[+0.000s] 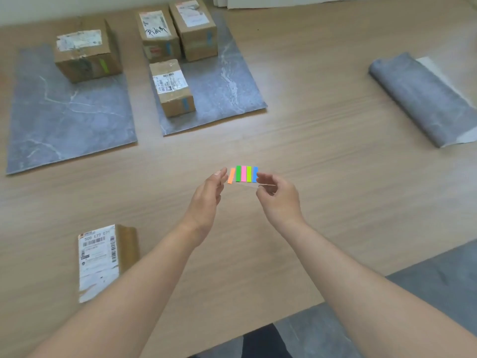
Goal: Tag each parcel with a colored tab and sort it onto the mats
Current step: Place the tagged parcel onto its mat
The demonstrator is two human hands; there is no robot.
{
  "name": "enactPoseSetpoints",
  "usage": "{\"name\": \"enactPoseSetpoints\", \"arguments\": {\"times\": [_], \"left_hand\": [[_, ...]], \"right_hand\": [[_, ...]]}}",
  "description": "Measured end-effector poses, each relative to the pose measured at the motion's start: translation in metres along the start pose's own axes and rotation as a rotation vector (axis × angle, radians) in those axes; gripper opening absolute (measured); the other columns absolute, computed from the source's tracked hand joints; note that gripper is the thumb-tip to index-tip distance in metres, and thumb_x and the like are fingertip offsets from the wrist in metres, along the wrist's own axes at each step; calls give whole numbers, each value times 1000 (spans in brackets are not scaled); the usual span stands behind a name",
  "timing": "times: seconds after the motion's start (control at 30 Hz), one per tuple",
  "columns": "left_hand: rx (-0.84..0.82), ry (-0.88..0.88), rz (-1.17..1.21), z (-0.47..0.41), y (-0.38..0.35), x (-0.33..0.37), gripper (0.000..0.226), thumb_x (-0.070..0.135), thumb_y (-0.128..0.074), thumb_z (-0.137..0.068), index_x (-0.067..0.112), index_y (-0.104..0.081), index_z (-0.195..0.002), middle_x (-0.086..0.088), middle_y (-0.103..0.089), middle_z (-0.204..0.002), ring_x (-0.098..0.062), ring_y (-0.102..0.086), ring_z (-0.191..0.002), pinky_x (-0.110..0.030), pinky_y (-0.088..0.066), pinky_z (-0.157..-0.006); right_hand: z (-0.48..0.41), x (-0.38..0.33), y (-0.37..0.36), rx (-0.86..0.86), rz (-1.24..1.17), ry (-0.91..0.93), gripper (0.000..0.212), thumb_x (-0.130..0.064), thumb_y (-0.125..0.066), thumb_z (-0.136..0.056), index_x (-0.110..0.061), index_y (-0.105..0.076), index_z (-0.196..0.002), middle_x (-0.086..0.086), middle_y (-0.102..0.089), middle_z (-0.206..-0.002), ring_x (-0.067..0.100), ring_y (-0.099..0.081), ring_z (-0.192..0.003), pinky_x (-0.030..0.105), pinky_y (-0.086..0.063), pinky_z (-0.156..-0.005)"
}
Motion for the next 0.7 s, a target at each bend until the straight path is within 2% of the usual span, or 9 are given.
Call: {"name": "enactPoseSetpoints", "arguments": {"times": [0.07,0.13,0.17,0.23,0.33,0.4,0.5,0.6,0.7], "left_hand": [[3,-5,-4,-18,-16,-3,47,36,-28,-108,20,-45,-149,4,-48,-151,-12,-42,-140,-36,-27,-121],[10,-30,-21,-34,-27,-7,47,37,-32,-107,19,-48,-147,5,-51,-149,-5,-45,-137,-31,-28,-120],[22,-49,-39,-42,-30,-10,49,41,-35,-105,19,-50,-146,6,-53,-147,-3,-46,-135,-30,-30,-119],[51,-112,-143,-54,-32,-13,53,48,-37,-97,24,-57,-140,12,-59,-140,1,-48,-132,-28,-32,-116],[67,-189,-350,-62,-35,-16,39,42,-37,-97,38,-65,-123,23,-62,-127,8,-50,-127,-20,-36,-109],[54,-212,-451,-63,-36,-18,45,41,-37,-97,29,-64,-131,18,-63,-130,9,-51,-123,-14,-37,-105],[43,-213,-573,-67,-34,-23,48,38,-37,-96,24,-61,-135,7,-68,-124,-1,-57,-114,-20,-41,-98],[14,-227,-687,-70,-35,-26,50,35,-35,-96,17,-60,-136,-2,-68,-127,-21,-60,-117,-35,-44,-97],[1,-233,-750,-72,-36,-27,49,30,-36,-96,13,-60,-135,-3,-68,-128,-26,-60,-118,-38,-44,-99]], "right_hand": [[-25,7,7,-47,119,36,38,-1,-56,-87,-20,-73,-116,-11,-73,-110,7,-68,-93,16,-52,-86],[-47,11,10,-74,226,99,38,1,-57,-88,-17,-75,-115,-6,-73,-110,7,-65,-86,4,-44,-79],[-57,12,10,-87,269,142,37,2,-58,-88,-16,-76,-114,-4,-73,-109,8,-64,-83,2,-43,-76],[-76,14,5,-135,332,232,31,3,-64,-87,-12,-77,-110,2,-71,-107,13,-65,-79,8,-47,-77],[-103,20,-11,-239,424,279,23,-8,-81,-81,-11,-79,-103,7,-67,-99,20,-67,-77,32,-52,-78],[-114,23,-23,-301,493,294,25,-18,-88,-75,-11,-79,-97,7,-64,-93,23,-65,-80,34,-50,-74],[-126,21,-34,-335,556,281,28,-24,-91,-67,-16,-76,-89,4,-61,-90,23,-62,-82,35,-51,-74],[-137,17,-38,-365,618,203,33,-26,-94,-61,-20,-77,-88,0,-67,-88,18,-63,-83,31,-51,-73],[-146,15,-41,-412,672,145,28,-23,-93,-65,-21,-79,-89,-2,-69,-81,17,-69,-81,26,-50,-68]]}}
Point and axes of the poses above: each hand's wrist, its own z-axis away from the middle knuckle, its own y-axis out of the back of the hand, x = y × z, the point moved 5 cm from there along -z, towards the middle knuckle
